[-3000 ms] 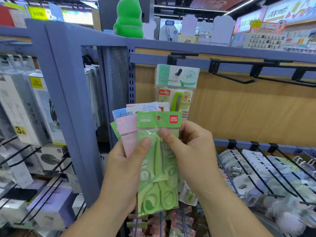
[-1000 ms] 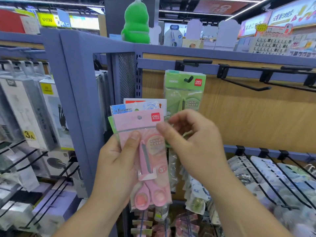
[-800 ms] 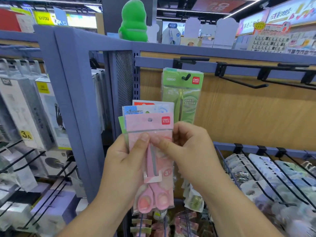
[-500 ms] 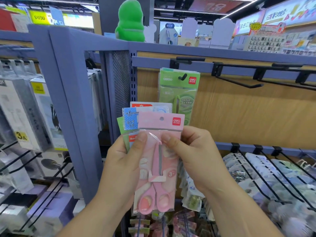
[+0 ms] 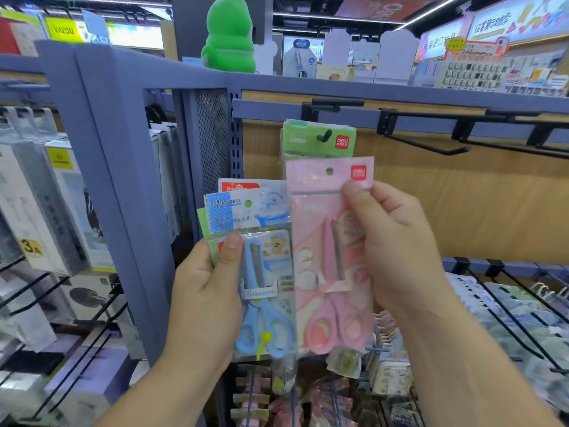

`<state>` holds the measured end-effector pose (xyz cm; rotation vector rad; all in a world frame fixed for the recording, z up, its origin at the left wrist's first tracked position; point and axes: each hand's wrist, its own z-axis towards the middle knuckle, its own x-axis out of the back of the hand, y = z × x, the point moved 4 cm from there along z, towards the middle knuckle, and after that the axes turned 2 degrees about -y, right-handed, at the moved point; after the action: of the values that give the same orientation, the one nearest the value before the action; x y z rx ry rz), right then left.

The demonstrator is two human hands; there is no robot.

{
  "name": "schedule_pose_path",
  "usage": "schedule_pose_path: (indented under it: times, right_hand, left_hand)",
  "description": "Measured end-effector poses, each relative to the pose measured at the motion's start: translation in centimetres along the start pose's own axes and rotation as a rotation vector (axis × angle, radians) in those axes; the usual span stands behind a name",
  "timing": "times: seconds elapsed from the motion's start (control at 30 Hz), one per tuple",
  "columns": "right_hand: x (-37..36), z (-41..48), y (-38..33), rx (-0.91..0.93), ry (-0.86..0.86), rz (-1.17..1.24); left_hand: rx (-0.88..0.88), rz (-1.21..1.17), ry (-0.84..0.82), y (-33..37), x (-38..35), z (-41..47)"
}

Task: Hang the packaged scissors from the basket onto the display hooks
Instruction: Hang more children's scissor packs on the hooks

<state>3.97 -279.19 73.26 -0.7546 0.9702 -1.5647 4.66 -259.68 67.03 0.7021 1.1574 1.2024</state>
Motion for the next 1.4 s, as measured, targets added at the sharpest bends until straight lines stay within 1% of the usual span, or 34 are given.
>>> schedule_pose_path:
  times: [0.13, 0.2, 0.43, 0.6, 0.67, 0.8, 0.97, 1.0, 1.03, 1.07, 1.17, 1.2, 1.27, 1.33, 1.4]
  right_hand:
    - [0.1, 1.5, -2.6, 0.091, 0.001, -0.055]
    - [-0.1, 2.2, -3.3, 0.104, 0.007, -0.077]
    - [-0.5, 2.7, -3.9, 0.051, 0.029, -0.182]
    - [-0.6, 3.3, -3.1, 0.005, 0.042, -0.231]
    - [-0.6, 3.9, -2.6, 0.005, 0.053, -0.288]
    - [0.1, 4.9, -1.6, 0.077, 0.149, -0.447]
    - [1.3, 3.0, -1.5, 0.183, 0.322, -0.422]
    - [1.2, 2.3, -1.7, 0.209, 0.332, -0.411]
    - [0.9, 1.4, -2.0, 0.222, 0.302, -0.386]
    - [0.3, 0.7, -2.0, 0.206, 0.235, -0.352]
    - [-2.2, -1.8, -1.4, 0.047, -0.063, -0.200]
    - [-2.9, -2.4, -1.0, 0.026, -0.118, -0.191]
    - [-3.4, -3.1, 0.0, 0.034, -0.119, -0.213]
    - [-3.2, -3.2, 0.8, 0.039, -0.072, -0.191]
    - [-2.8, -3.3, 1.4, 0.028, -0.071, -0.159]
  left_hand:
    - [-0.038, 0.033, 0.039, 0.6, 0.6, 0.1]
    - [-0.040, 0.039, 0.053, 0.7, 0.9, 0.1]
    - [-0.051, 0.020, 0.085, 1.4, 1.5, -0.3]
    - [-0.082, 0.039, 0.091, 1.8, 1.6, -0.4]
    - [-0.072, 0.027, 0.080, 1.8, 1.5, -0.5]
    - [-0.036, 0.008, 0.026, 1.9, 0.9, -0.7]
    - [-0.023, -0.050, 0.018, 2.1, 0.8, -0.9]
    - [-0.027, -0.053, 0.011, 2.2, 0.7, -0.9]
    - [-0.033, -0.052, 0.001, 2.3, 0.6, -0.9]
    - [-0.037, -0.047, -0.007, 2.3, 0.5, -0.9]
    - [-0.023, -0.037, -0.035, 1.9, 0.1, -0.9]
    - [-0.016, -0.036, -0.049, 1.7, -0.1, -1.0]
    - [-0.004, -0.037, -0.067, 1.4, -0.5, -1.2]
    - [0.008, -0.049, -0.074, 1.0, -0.7, -1.4]
    - [0.017, -0.057, -0.077, 0.6, -0.7, -1.6]
